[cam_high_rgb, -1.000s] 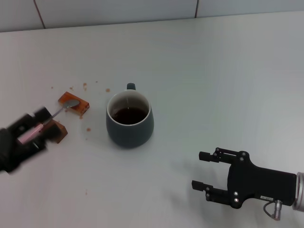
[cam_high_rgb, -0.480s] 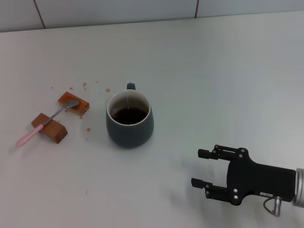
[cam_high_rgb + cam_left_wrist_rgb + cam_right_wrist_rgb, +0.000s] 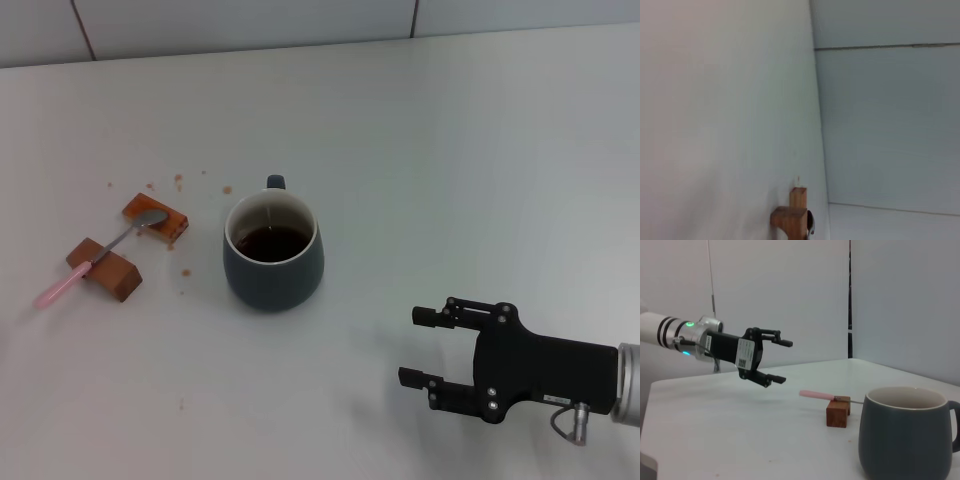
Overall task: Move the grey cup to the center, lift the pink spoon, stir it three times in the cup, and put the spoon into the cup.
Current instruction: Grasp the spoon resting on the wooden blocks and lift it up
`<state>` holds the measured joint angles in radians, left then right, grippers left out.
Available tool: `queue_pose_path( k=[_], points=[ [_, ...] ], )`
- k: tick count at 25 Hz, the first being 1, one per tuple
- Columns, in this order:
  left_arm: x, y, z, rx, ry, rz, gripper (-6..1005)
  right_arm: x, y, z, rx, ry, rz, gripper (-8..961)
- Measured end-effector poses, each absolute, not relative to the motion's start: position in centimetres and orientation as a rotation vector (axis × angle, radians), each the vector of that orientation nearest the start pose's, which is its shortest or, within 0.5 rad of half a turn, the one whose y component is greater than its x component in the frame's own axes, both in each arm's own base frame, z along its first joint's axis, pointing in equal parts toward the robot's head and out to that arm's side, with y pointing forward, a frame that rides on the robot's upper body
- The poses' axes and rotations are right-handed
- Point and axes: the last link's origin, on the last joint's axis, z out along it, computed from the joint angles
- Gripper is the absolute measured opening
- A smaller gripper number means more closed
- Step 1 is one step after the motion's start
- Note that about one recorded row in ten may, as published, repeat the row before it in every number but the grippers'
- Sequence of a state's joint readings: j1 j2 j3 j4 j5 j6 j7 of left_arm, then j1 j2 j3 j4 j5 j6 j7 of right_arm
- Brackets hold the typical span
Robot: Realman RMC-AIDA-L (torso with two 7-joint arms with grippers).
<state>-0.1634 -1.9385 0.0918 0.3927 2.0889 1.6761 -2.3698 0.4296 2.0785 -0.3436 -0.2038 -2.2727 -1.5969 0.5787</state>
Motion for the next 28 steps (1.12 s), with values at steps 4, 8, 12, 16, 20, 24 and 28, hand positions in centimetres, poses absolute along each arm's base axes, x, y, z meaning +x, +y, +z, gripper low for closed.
queue_pose_path(
  k=[4, 8, 12, 16, 20, 24, 28],
  points=[
    [-40.4, 19.4, 5.7, 1.397, 2.593, 1.517, 765, 30.4, 23.8, -6.4, -2.723, 0.21, 0.804, 681],
    [-40.4, 19.7, 5.0, 1.382, 2.611, 1.493, 765, 30.2, 24.0, -6.4, -2.727, 0.221, 0.811, 681],
    [-40.5, 20.0, 4.6, 1.371, 2.631, 1.489, 764, 30.2, 24.1, -6.4, -2.727, 0.226, 0.81, 681],
    [-40.5, 20.5, 3.9, 1.374, 2.648, 1.451, 763, 30.1, 24.3, -6.4, -2.723, 0.225, 0.808, 681],
    [-40.2, 20.9, 3.4, 1.378, 2.645, 1.438, 763, 30.1, 24.4, -6.4, -2.723, 0.223, 0.806, 681],
    [-39.6, 21.6, 2.4, 1.375, 2.635, 1.433, 762, 30.1, 24.5, -6.3, -2.721, 0.228, 0.806, 681],
    [-39.6, 21.8, 2.1, 1.374, 2.639, 1.434, 761, 30.1, 24.7, -6.2, -2.723, 0.245, 0.805, 680]
  ],
)
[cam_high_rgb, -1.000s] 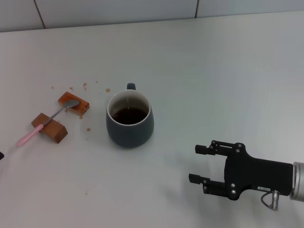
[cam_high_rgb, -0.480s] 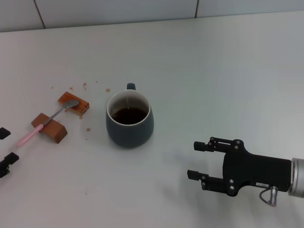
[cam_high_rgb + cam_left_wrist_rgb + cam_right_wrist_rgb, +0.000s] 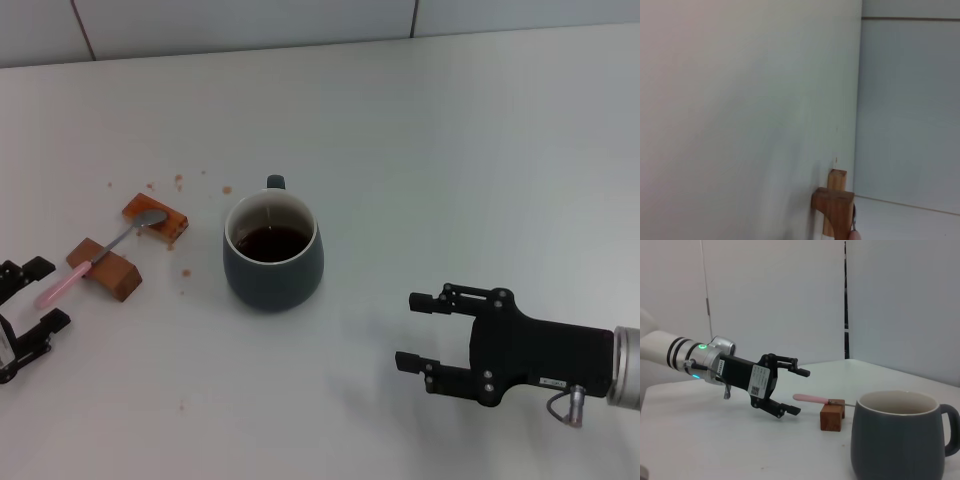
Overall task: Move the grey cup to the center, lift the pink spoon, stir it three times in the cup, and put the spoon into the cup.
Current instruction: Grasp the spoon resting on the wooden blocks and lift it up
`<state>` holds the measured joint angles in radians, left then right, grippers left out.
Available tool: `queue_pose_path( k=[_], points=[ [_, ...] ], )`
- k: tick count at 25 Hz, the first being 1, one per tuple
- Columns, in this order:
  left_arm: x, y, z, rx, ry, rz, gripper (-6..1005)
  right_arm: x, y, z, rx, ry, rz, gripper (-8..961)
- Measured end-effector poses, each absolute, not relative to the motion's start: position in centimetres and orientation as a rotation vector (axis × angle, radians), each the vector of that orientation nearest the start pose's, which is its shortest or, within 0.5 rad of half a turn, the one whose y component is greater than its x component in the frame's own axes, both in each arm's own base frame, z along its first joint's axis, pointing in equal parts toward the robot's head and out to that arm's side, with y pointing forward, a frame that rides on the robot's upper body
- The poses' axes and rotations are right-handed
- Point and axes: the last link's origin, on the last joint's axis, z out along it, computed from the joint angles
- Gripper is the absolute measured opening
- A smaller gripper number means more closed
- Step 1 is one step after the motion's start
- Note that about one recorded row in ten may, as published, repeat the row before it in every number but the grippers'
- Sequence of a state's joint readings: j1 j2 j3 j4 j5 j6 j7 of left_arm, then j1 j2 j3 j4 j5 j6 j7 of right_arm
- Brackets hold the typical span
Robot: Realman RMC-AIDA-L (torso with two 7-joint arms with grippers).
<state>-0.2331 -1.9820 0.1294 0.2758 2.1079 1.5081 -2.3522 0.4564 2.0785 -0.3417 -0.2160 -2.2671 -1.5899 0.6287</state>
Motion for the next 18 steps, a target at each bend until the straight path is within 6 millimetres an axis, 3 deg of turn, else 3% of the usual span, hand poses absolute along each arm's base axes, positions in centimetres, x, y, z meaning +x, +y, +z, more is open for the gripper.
queue_pose_path(
  k=[18],
  points=[
    [-38.8, 24.1, 1.2, 1.418, 2.638, 1.428, 758, 30.0, 24.7, -6.1, -2.716, 0.246, 0.815, 680]
  ],
)
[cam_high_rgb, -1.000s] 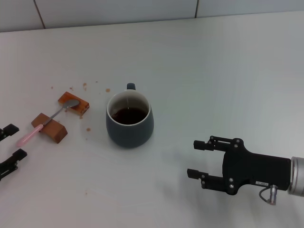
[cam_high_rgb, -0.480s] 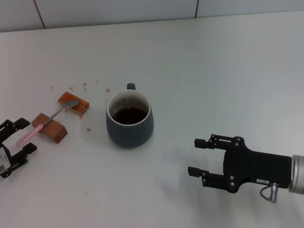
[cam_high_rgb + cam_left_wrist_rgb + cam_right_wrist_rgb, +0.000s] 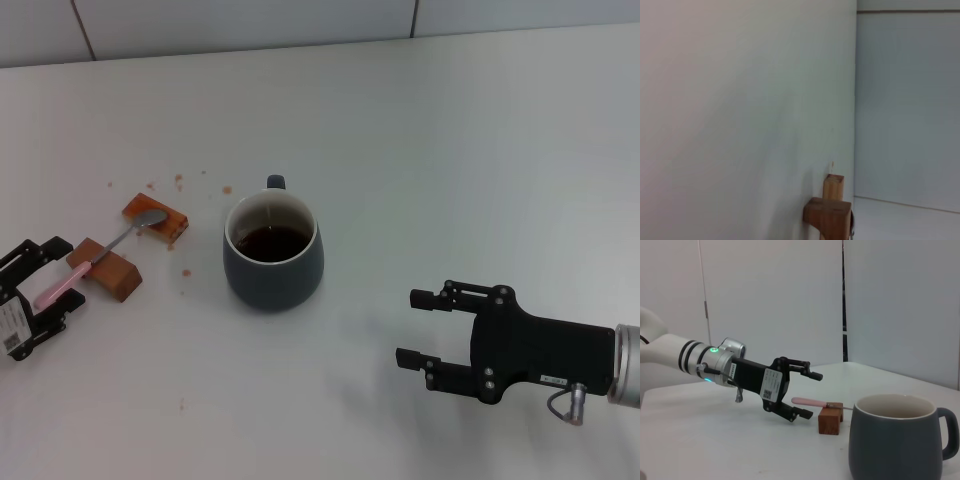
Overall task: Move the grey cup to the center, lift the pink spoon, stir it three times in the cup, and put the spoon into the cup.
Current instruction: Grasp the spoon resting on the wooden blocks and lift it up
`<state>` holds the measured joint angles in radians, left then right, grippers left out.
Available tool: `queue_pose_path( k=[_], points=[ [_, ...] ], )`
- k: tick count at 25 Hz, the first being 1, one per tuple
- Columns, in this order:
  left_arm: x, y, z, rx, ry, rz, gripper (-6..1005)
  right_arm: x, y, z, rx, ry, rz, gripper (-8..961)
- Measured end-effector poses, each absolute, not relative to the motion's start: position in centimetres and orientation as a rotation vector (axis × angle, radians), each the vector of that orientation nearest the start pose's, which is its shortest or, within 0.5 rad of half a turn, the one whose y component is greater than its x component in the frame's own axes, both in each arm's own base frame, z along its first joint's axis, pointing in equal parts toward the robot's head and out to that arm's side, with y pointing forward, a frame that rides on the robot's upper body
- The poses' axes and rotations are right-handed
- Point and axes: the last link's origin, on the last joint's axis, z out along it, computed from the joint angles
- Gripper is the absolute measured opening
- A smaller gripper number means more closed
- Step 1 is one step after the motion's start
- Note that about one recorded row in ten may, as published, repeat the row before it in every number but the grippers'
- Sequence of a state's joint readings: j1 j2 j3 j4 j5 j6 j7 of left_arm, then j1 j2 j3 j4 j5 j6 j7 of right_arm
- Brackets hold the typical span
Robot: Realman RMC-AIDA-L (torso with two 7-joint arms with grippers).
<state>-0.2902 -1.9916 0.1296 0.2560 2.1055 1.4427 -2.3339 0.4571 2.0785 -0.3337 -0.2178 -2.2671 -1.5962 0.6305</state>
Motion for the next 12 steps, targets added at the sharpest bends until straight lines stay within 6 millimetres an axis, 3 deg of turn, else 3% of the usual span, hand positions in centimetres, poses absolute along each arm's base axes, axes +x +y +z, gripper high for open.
queue_pose_path(
  k=[12],
  points=[
    [-38.66, 24.66, 0.85, 1.446, 2.644, 1.42, 756, 30.02, 24.9, -5.97, -2.713, 0.239, 0.811, 680]
  ],
)
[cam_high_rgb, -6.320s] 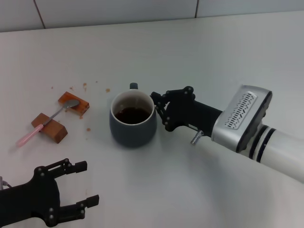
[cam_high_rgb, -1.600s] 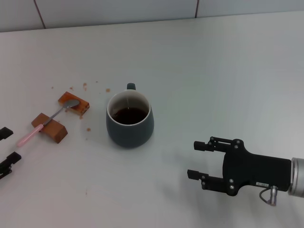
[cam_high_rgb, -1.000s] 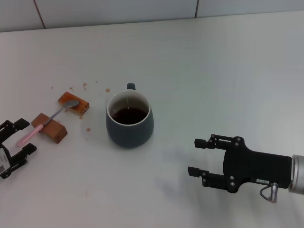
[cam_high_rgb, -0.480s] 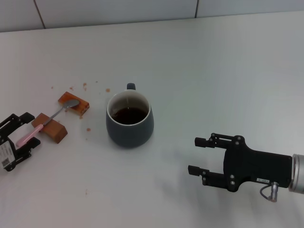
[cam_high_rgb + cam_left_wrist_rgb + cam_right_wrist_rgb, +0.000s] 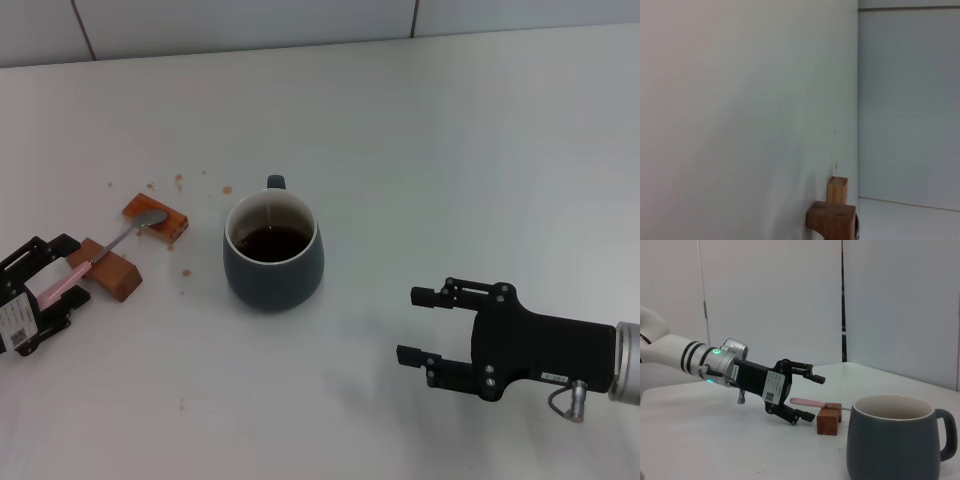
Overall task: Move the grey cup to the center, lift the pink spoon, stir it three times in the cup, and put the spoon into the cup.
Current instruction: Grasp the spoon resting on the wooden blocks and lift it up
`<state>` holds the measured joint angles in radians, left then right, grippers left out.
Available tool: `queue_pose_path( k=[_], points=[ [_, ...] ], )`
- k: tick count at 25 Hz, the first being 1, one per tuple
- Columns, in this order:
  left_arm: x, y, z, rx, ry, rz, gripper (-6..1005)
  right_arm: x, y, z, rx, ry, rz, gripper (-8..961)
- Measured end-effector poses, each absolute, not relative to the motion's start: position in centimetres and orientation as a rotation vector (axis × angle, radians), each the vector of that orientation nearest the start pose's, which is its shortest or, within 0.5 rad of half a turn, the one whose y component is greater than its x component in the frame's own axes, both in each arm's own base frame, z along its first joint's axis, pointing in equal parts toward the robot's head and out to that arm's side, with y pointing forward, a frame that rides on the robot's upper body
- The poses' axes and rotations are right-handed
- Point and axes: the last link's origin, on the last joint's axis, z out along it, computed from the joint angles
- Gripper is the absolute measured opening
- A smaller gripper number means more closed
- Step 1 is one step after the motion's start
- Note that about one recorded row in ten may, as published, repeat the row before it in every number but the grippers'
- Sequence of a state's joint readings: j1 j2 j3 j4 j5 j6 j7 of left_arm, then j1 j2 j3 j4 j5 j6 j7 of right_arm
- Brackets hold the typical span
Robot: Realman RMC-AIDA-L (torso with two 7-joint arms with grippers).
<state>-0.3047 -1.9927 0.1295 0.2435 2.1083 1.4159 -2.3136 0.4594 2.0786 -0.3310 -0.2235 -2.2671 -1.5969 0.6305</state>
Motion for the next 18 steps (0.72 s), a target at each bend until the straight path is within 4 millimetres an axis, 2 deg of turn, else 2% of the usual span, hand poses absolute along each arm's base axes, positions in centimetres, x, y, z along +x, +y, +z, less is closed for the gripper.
queue_pose_path(
  k=[7, 12, 18],
  points=[
    [-38.78, 24.78, 0.78, 1.447, 2.658, 1.419, 755, 29.91, 25.18, -5.86, -2.715, 0.24, 0.81, 680],
    [-38.92, 24.73, 0.55, 1.44, 2.674, 1.411, 530, 29.84, 25.29, -5.86, -2.715, 0.236, 0.81, 680],
    [-38.9, 24.75, 0.54, 1.443, 2.673, 1.409, 437, 29.84, 25.41, -5.88, -2.715, 0.236, 0.803, 680]
  ],
)
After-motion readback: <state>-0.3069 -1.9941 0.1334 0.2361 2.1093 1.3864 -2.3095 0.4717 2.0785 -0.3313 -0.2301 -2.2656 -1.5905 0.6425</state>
